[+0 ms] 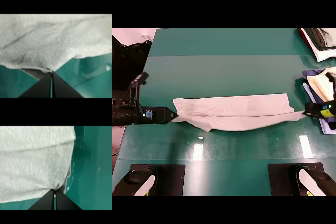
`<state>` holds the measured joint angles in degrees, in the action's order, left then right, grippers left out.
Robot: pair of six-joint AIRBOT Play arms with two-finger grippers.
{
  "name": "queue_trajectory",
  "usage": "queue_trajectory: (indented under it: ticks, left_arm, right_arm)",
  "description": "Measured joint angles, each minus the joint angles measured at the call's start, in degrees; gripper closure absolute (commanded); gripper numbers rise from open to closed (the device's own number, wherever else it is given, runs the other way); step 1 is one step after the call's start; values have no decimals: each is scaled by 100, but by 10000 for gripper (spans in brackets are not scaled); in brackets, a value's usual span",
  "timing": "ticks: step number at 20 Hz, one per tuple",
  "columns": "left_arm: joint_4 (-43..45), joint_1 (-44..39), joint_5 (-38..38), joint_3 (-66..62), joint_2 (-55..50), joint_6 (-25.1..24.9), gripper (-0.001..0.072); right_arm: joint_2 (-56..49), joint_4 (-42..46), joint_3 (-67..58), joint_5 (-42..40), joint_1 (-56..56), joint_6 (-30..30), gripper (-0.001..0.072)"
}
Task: Fold the shirts.
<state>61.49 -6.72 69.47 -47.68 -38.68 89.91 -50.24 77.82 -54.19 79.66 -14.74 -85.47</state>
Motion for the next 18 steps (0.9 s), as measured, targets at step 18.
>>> queue_trajectory:
  ticks: [18]
  left_arm:
    - [1309,0,-2430,-105,-1580,315,681]
  right_arm:
    - [-2190,-170,-859,-2424,857,-7,699]
